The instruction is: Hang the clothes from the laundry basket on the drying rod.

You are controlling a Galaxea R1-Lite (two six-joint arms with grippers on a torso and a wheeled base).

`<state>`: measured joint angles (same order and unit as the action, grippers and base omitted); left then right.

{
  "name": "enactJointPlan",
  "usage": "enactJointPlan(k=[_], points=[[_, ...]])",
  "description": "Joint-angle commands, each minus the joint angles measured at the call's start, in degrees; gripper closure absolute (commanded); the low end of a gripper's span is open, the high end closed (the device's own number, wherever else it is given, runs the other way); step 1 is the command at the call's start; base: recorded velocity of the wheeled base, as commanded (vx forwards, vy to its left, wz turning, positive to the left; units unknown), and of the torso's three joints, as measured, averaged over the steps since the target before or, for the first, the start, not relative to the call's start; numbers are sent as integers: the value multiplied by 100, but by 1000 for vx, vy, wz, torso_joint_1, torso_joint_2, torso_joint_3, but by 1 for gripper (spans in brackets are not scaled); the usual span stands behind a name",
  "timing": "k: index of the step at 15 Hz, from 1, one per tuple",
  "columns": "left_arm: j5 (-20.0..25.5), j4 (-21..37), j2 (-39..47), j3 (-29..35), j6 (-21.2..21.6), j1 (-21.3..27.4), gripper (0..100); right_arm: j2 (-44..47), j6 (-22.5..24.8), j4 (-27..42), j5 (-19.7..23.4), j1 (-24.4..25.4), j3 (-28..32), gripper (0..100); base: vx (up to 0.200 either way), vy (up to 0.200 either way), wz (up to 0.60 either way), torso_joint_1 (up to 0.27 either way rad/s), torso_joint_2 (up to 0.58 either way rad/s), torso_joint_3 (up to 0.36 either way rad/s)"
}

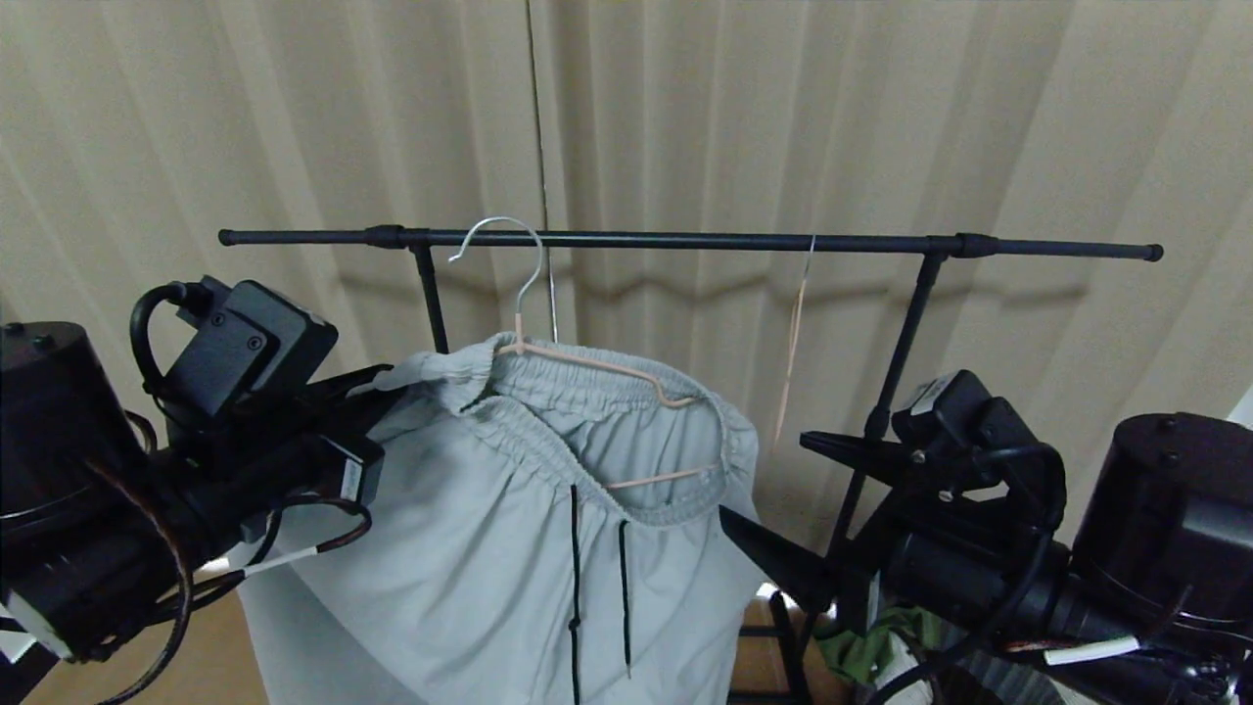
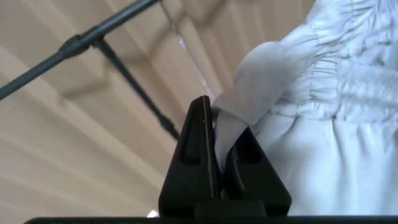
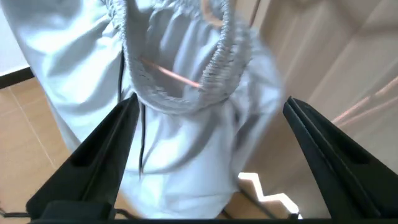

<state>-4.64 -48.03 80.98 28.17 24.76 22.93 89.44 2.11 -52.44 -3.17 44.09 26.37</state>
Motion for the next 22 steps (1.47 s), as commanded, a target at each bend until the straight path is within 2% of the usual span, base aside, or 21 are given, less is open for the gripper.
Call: enactJointPlan(k=[1, 3, 5, 6, 8, 9, 15, 22], points=[[16, -136, 32, -93, -103, 142, 100, 21, 132, -20, 168, 12, 97, 0, 0, 0, 0, 0, 0, 0], [25, -303, 58, -224, -138, 326, 100, 275, 536, -64, 291, -6, 387, 0, 0, 0, 0, 0, 0, 0], [34, -418, 67, -330, -138, 440, 100, 592, 782, -574, 299, -120, 571, 0, 0, 0, 0, 0, 0, 0], [34, -426, 67, -409, -129, 528, 100, 882, 1064, -1093, 317, -252, 668, 0, 0, 0, 0, 0, 0, 0], [34, -426, 58, -444, -129, 599, 100, 1084, 1652, -1224, 326, -410, 677, 0, 0, 0, 0, 0, 0, 0], [43, -426, 58, -453, -129, 651, 100, 1119, 1775, -1233, 326, -419, 694, 0, 0, 0, 0, 0, 0, 0], [51, -725, 58, -620, -94, 1029, 100, 1277, 1837, -1233, 317, -419, 896, 0, 0, 0, 0, 0, 0, 0], [122, -804, 93, -602, -94, 1056, 100, 1277, 1837, -1242, 335, -393, 888, 0, 0, 0, 0, 0, 0, 0]])
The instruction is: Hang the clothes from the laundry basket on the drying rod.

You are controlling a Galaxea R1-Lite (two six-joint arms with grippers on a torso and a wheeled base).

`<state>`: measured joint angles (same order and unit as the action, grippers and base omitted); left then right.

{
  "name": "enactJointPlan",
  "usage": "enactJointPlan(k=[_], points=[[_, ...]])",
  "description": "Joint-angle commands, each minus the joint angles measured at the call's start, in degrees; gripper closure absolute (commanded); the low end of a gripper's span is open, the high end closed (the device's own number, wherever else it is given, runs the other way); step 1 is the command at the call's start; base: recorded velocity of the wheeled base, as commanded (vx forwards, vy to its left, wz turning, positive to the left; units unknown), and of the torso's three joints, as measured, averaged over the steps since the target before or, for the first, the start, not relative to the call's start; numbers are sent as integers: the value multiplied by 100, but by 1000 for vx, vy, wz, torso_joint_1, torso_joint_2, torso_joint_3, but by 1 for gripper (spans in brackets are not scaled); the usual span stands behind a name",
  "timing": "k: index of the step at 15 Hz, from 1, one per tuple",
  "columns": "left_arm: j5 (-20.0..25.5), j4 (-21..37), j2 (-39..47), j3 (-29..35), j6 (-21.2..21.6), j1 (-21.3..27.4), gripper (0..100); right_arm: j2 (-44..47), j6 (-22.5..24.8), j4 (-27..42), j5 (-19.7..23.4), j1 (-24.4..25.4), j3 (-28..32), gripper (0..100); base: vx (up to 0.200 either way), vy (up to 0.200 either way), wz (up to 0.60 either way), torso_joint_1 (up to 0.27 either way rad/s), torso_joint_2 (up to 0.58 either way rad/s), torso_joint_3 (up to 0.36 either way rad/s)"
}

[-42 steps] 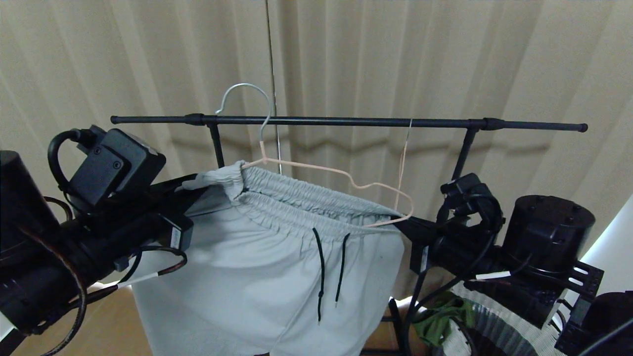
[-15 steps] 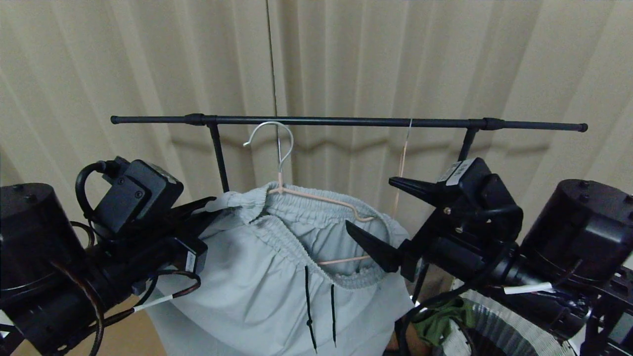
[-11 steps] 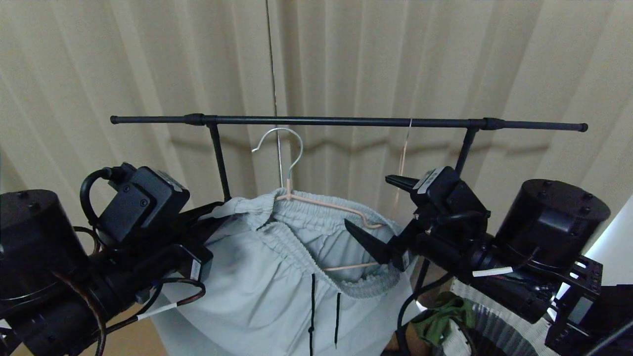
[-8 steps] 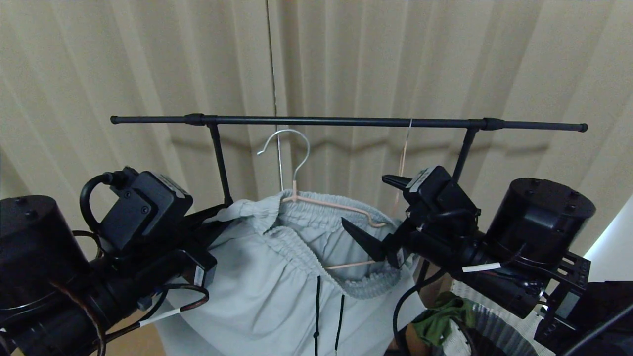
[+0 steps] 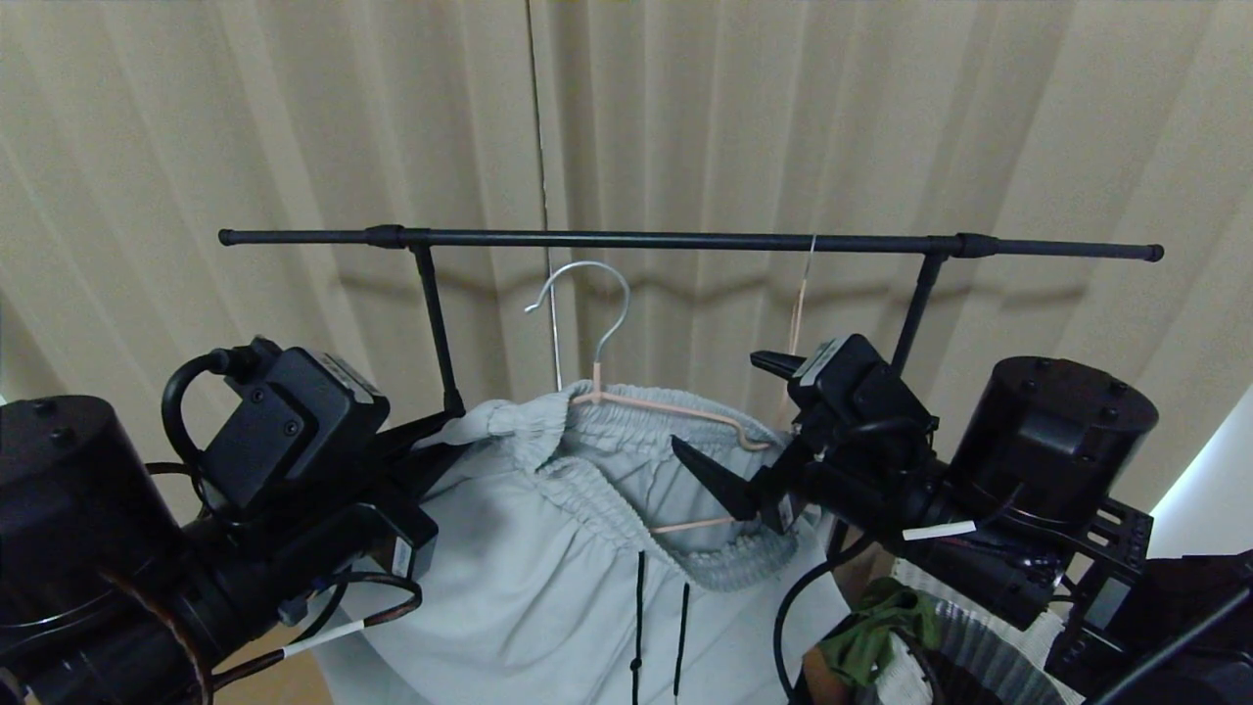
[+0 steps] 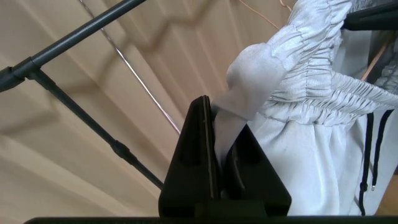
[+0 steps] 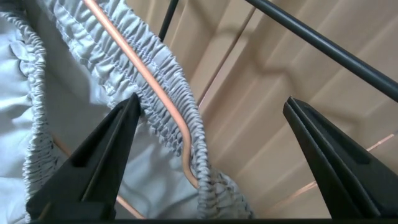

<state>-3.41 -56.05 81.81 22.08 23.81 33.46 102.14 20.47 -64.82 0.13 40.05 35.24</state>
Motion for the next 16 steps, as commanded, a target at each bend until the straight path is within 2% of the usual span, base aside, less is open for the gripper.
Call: enactJointPlan(k=[1, 2, 13, 14, 16], points=[[7, -2, 10, 7, 1, 2, 100, 16, 1, -5, 4, 30, -9, 0, 0, 0, 0, 0, 0, 0], [7, -2, 10, 7, 1, 2, 100, 16, 1, -5, 4, 30, -9, 100, 0, 0, 0, 0, 0, 0], [7, -11, -25, -19, -17, 11, 100, 34, -8, -31, -5, 56, -26, 100, 0, 0, 0, 0, 0, 0], [7, -11, -25, -19, -25, 29, 0, 16, -17, -31, -5, 56, -35, 100, 0, 0, 0, 0, 0, 0], [-1, -2, -34, -19, -43, 81, 0, -19, -17, -40, -5, 56, -53, 100, 0, 0, 0, 0, 0, 0]])
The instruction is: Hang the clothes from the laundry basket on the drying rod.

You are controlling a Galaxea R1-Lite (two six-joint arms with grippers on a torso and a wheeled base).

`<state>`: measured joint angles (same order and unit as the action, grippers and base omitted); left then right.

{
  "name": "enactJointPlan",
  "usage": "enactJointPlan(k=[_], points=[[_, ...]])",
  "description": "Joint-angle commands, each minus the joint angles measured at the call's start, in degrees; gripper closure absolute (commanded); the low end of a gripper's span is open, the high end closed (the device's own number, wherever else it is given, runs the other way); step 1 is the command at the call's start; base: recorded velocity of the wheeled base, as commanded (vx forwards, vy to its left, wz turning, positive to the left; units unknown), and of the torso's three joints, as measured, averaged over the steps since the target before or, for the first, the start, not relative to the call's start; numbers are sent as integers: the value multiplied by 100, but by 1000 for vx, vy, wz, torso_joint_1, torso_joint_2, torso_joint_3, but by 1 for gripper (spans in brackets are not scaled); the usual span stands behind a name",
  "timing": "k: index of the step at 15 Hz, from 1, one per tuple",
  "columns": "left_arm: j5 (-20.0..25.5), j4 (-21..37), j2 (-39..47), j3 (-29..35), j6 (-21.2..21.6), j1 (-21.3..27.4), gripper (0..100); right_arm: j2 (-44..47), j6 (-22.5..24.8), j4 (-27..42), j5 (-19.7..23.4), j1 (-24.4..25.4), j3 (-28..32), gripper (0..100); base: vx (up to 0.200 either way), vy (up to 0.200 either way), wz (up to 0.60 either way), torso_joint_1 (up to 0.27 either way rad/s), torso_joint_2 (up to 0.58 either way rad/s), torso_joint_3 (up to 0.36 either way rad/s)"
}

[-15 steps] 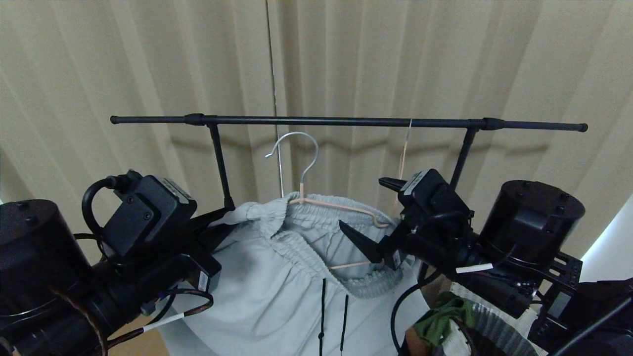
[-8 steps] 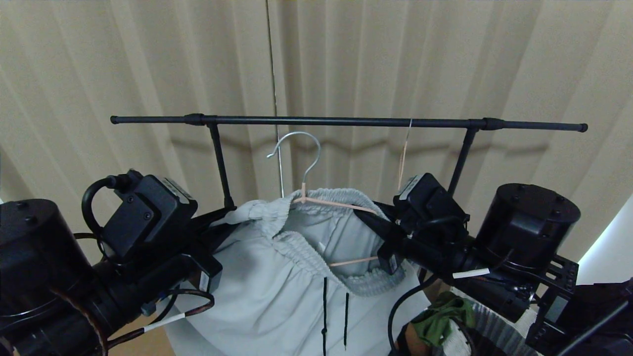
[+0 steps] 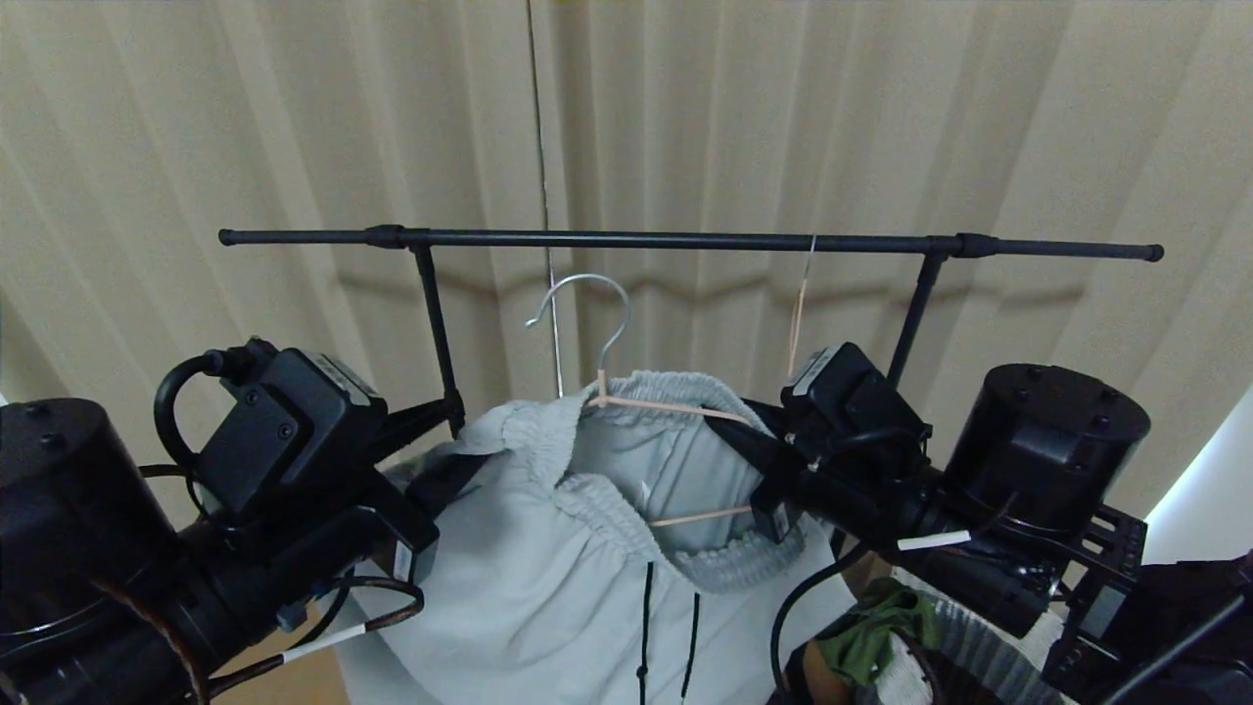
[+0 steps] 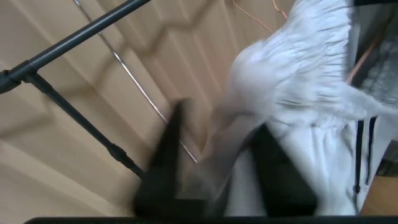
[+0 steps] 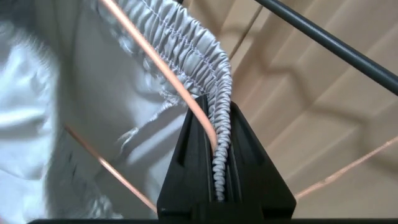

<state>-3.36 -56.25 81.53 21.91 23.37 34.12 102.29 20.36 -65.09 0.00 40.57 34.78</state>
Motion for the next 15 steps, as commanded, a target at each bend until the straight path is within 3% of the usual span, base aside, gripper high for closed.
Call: enactJointPlan(k=[1, 10, 14, 15], points=[[-6, 17, -23, -29, 1, 16, 0, -60, 3, -83, 9, -5, -15, 100, 0, 0, 0, 0, 0, 0], [-6, 26, -1245, -987, -632, -55, 0, -605, 21, -303, -18, -594, -305, 100, 0, 0, 0, 0, 0, 0], [-6, 61, -1122, -1751, -570, -1171, 0, -1071, -32, -285, 26, -814, -446, 100, 0, 0, 0, 0, 0, 0], [-15, 44, -928, -1786, -588, -1206, 0, -1141, -32, -285, 26, -814, -498, 100, 0, 0, 0, 0, 0, 0]])
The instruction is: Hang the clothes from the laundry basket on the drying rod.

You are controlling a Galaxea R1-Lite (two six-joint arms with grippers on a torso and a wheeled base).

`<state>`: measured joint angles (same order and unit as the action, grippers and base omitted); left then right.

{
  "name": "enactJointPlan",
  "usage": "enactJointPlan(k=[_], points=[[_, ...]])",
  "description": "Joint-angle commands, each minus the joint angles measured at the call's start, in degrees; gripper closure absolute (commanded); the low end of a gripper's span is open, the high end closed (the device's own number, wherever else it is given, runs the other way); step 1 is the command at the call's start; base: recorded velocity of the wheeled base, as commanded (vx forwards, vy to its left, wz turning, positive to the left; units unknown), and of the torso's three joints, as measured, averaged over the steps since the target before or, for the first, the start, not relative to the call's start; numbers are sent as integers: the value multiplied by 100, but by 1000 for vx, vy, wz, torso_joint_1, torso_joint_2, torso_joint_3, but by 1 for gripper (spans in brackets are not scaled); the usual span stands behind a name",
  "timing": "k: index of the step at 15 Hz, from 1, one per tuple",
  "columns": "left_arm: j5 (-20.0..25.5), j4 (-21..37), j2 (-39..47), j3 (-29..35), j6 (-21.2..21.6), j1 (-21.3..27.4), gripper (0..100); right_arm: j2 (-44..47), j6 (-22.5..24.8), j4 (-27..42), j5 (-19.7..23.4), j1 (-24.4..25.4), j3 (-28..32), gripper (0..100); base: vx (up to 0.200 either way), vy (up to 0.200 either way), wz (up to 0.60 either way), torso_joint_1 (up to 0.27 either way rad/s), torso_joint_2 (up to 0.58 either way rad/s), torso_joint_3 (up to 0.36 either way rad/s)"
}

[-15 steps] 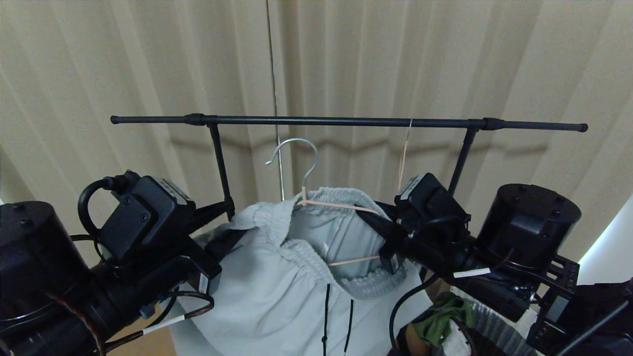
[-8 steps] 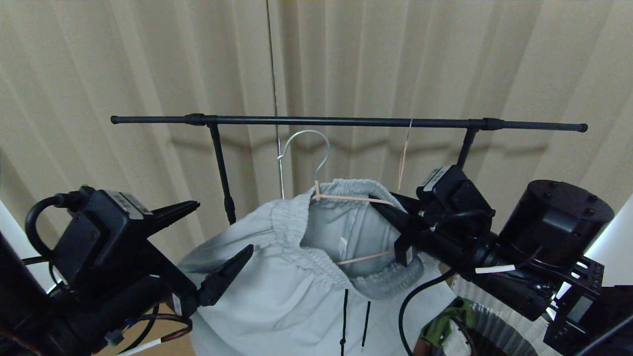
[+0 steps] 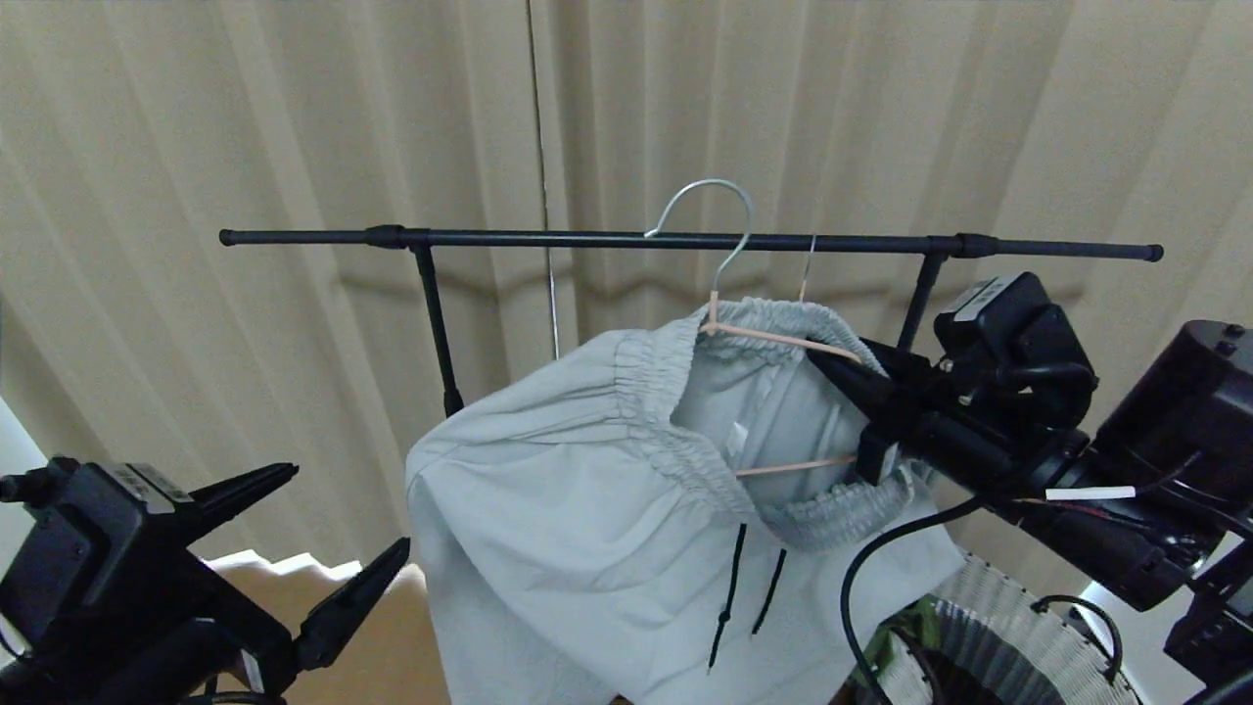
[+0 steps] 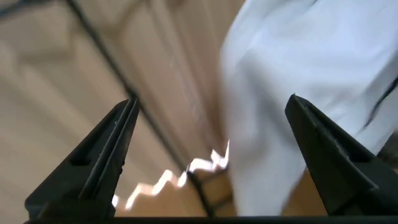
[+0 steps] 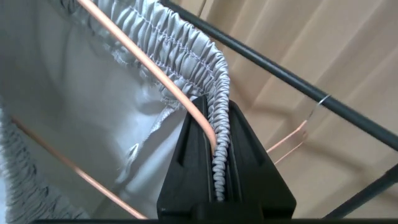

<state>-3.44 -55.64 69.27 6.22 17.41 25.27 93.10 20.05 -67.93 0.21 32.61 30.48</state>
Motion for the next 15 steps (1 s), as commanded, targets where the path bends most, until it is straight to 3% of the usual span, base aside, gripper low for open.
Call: enactJointPlan(k=[1, 6, 11, 12, 15], points=[[-8, -26, 403, -217, -27, -321, 0, -266, -1, -10, 6, -18, -77, 100, 0, 0, 0, 0, 0, 0], [10, -26, 676, -340, -27, -13, 0, -328, -19, -1, 164, -9, -86, 100, 0, 0, 0, 0, 0, 0], [10, -35, 1063, -147, -27, -13, 0, -345, -19, -10, 296, 0, -95, 100, 0, 0, 0, 0, 0, 0], [10, -35, 1080, -147, -27, -5, 100, -345, -19, -10, 296, 0, -95, 100, 0, 0, 0, 0, 0, 0], [1, -35, 1177, -121, -97, -13, 100, -345, -19, -10, 287, 0, -77, 100, 0, 0, 0, 0, 0, 0]])
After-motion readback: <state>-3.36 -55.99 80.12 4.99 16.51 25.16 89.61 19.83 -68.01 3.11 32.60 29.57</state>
